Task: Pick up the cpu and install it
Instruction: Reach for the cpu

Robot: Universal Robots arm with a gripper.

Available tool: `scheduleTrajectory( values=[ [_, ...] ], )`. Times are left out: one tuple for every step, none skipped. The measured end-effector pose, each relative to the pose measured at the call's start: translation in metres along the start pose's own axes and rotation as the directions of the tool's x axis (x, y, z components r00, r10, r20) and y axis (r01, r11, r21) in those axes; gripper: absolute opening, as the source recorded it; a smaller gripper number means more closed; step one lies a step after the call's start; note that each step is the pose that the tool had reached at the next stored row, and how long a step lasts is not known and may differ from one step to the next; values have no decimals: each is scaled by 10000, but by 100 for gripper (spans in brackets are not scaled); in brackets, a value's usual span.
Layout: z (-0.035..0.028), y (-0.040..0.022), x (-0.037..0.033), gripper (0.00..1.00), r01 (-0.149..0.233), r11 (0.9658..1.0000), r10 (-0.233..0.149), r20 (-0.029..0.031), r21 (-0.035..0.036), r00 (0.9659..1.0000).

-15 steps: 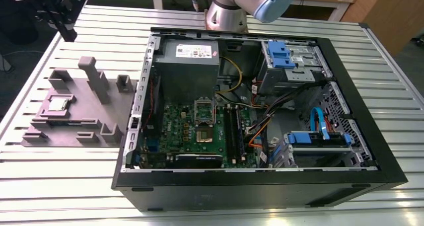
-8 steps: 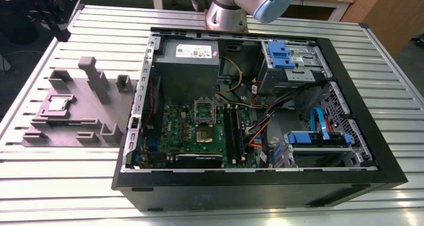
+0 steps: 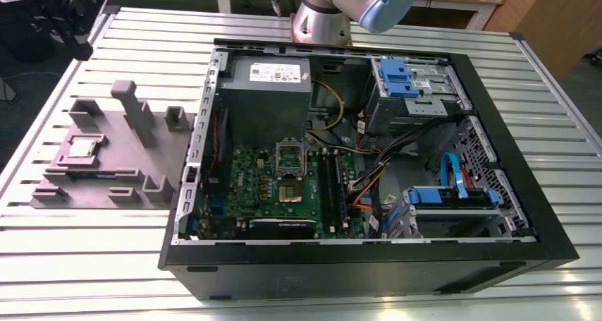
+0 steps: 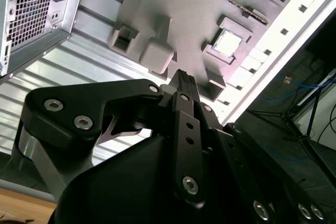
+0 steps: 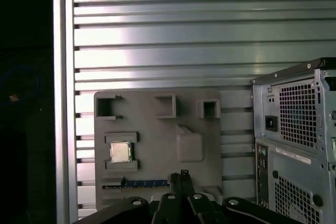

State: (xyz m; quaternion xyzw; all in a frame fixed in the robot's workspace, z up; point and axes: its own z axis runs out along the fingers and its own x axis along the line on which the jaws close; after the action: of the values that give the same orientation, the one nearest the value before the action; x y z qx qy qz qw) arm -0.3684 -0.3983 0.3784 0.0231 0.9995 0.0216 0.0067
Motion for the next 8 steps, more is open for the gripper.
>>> scheduleTrajectory(
  values=[
    [3, 0, 8, 11, 42, 10000, -42, -11, -1, 10000],
    [4, 1, 17, 11, 79, 10000, -79, -22, 0, 10000],
    [5, 2, 25, 11, 114, 9999, -114, -32, 0, 9999],
    [8, 3, 33, 11, 153, 9999, -153, -41, -1, 9999],
    [9, 4, 41, 11, 183, 9998, -183, -51, -1, 9998],
    [10, 4, 49, 11, 195, 9998, -195, -56, -1, 9998],
    [11, 4, 58, 11, 195, 9998, -195, -57, -2, 9998],
    [12, 3, 67, 11, 195, 9998, -195, -59, -1, 9998]
  ],
)
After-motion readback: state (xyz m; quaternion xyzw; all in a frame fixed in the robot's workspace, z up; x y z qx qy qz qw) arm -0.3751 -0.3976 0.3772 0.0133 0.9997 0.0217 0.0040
